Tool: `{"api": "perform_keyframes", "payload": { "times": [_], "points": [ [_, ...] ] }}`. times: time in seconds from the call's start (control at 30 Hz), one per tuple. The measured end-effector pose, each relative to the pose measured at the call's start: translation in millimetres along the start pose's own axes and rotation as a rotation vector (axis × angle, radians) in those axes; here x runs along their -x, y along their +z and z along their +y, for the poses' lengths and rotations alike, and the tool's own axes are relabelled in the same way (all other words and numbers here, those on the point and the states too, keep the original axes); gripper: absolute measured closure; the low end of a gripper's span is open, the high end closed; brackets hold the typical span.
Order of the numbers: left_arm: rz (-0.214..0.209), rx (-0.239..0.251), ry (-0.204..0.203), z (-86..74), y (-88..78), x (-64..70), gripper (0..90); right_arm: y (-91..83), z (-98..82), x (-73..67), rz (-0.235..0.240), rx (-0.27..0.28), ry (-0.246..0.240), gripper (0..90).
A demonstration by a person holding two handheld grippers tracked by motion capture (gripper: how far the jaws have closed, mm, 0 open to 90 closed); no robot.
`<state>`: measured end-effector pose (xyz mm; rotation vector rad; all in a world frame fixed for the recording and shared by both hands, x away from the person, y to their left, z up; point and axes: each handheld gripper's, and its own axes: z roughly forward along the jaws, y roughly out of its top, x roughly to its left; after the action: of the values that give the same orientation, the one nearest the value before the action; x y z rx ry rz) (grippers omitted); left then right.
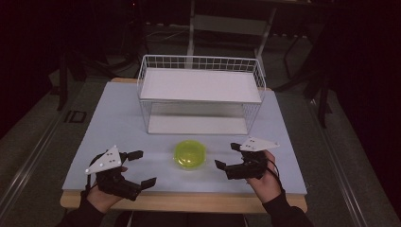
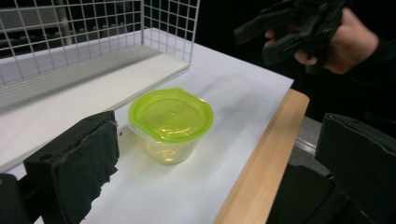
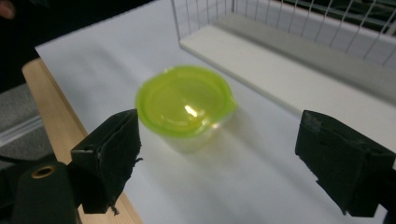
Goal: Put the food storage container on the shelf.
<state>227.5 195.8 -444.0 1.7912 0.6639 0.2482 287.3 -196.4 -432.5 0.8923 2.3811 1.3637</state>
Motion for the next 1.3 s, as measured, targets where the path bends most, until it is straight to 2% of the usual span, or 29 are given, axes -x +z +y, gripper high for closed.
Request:
{"api": "perform_keyframes", "payload": {
  "times": [0.13,0.23,0.27,0.3,0.4,0.5,0.6,0.63,0.67,0.7,0.73,0.77,0.87,0.9,0.93,0.97,1.07,1.13,1.17,1.2,1.23,1.27,1.3],
  "points": [
    [0.006,-0.016,-0.002,9.5,5.7,-6.3,0.6,2.6,7.1,-0.4,0.016,0.017,-0.005,14.4],
    [0.011,-0.020,-0.009,16.5,11.2,-11.5,0.6,9.1,10.3,0.8,0.013,0.023,-0.043,15.1],
    [0.012,-0.025,-0.017,18.8,13.5,-13.6,0.6,11.5,10.8,2.2,0.014,0.025,-0.035,15.1],
    [0.012,-0.024,-0.021,20.8,15.8,-15.6,0.6,14.1,11.4,3.5,0.000,0.013,-0.021,15.4],
    [0.022,-0.045,-0.043,26.2,24.7,-21.2,0.6,21.7,12.8,7.4,-0.004,-0.012,0.034,15.4],
    [0.028,-0.083,-0.060,29.7,36.2,-26.1,0.6,29.1,13.3,12.5,0.012,-0.041,0.122,15.5],
    [0.034,-0.109,-0.097,28.5,48.9,-31.6,0.6,36.7,12.4,14.1,-0.007,-0.067,0.180,15.4],
    [0.034,-0.109,-0.097,28.5,48.9,-31.6,0.6,36.7,12.4,14.1,-0.007,-0.067,0.180,15.4],
    [0.030,-0.144,-0.126,25.7,58.7,-34.7,0.6,40.4,12.0,13.4,-0.026,-0.068,0.203,15.0],
    [0.036,-0.159,-0.133,24.4,62.5,-35.2,0.6,46.7,11.0,12.6,-0.047,-0.075,0.223,13.9],
    [0.039,-0.175,-0.145,23.0,66.1,-35.9,0.6,48.8,10.6,12.6,-0.040,-0.078,0.237,13.9],
    [0.026,-0.180,-0.167,20.8,70.2,-37.5,0.6,51.1,10.3,12.9,-0.032,-0.085,0.252,13.9],
    [0.032,-0.198,-0.240,15.7,81.3,-42.2,0.6,59.8,8.4,14.2,-0.027,-0.104,0.295,14.0],
    [0.051,-0.207,-0.263,14.7,84.7,-43.4,0.9,61.9,7.8,15.2,-0.024,-0.108,0.316,14.6],
    [0.042,-0.206,-0.297,13.3,88.6,-45.6,5.1,63.7,7.3,16.8,-0.013,-0.112,0.347,16.7],
    [0.046,-0.206,-0.311,12.5,90.8,-46.5,5.8,65.6,6.5,18.9,-0.005,-0.112,0.385,20.6],
    [0.075,-0.224,-0.351,9.9,97.3,-50.0,11.5,69.6,4.2,22.7,-0.003,-0.130,0.442,25.1],
    [0.103,-0.252,-0.391,7.1,101.2,-53.5,17.1,72.5,2.8,24.1,-0.002,-0.149,0.468,31.6],
    [0.119,-0.274,-0.411,5.0,103.1,-55.3,19.1,74.4,1.9,24.7,-0.002,-0.162,0.485,32.0],
    [0.116,-0.282,-0.430,2.5,104.9,-57.2,24.2,76.7,0.7,24.8,0.001,-0.171,0.495,34.4],
    [0.116,-0.282,-0.430,2.5,104.9,-57.2,24.9,76.7,0.7,24.8,0.001,-0.171,0.495,34.4],
    [0.116,-0.296,-0.456,-2.3,108.0,-59.2,24.9,79.3,-0.2,24.3,0.000,-0.188,0.501,36.7],
    [0.112,-0.298,-0.468,-3.7,108.9,-59.8,33.0,84.8,-3.2,22.9,0.006,-0.214,0.519,40.6]
  ]
}}
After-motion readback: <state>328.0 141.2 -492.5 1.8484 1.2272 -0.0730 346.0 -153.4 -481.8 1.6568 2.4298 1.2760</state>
